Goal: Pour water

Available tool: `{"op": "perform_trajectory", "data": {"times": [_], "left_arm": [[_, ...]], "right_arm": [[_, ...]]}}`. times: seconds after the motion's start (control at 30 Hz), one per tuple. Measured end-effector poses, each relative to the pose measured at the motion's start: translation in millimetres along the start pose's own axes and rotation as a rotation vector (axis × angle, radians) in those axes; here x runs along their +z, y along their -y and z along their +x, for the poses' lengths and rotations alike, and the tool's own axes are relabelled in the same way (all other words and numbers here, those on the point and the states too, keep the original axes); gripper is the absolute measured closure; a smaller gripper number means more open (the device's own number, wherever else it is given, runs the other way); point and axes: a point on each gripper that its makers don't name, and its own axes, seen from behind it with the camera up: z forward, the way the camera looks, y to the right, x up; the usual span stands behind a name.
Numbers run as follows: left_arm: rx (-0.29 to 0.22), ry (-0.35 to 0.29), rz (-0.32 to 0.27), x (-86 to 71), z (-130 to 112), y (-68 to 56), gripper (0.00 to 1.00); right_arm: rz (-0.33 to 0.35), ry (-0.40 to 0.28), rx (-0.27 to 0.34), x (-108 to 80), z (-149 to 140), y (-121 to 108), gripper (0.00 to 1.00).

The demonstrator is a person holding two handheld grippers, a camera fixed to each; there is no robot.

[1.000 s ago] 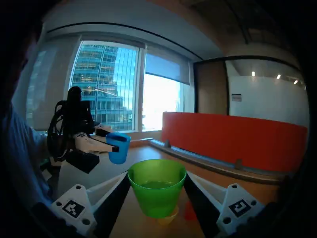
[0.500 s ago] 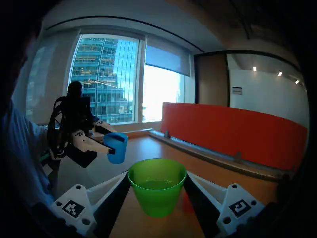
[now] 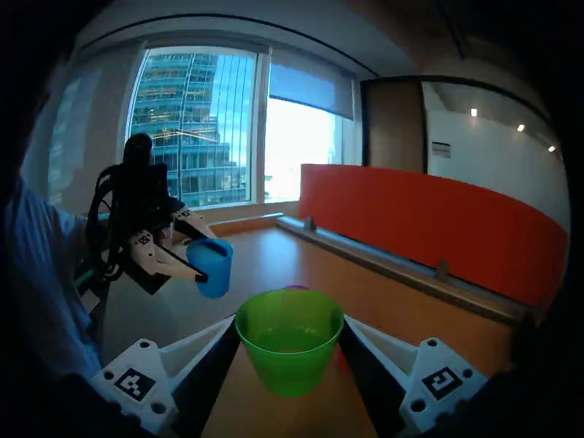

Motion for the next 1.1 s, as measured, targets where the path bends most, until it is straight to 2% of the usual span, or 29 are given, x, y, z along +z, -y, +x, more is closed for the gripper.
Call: {"op": "perform_trajectory", "data": {"times": [0.57,1.1], "left_arm": [[0.018,0.150,-0.057,15.4,-53,-12.2,0.12],[-0.018,0.268,-0.110,34.2,-103,-20.5,0.12]], "right_arm": [[0.021,0.131,0.001,10.7,-49,-2,0.09],[0.025,0.255,0.004,25.9,-109,-7,0.09]]}}
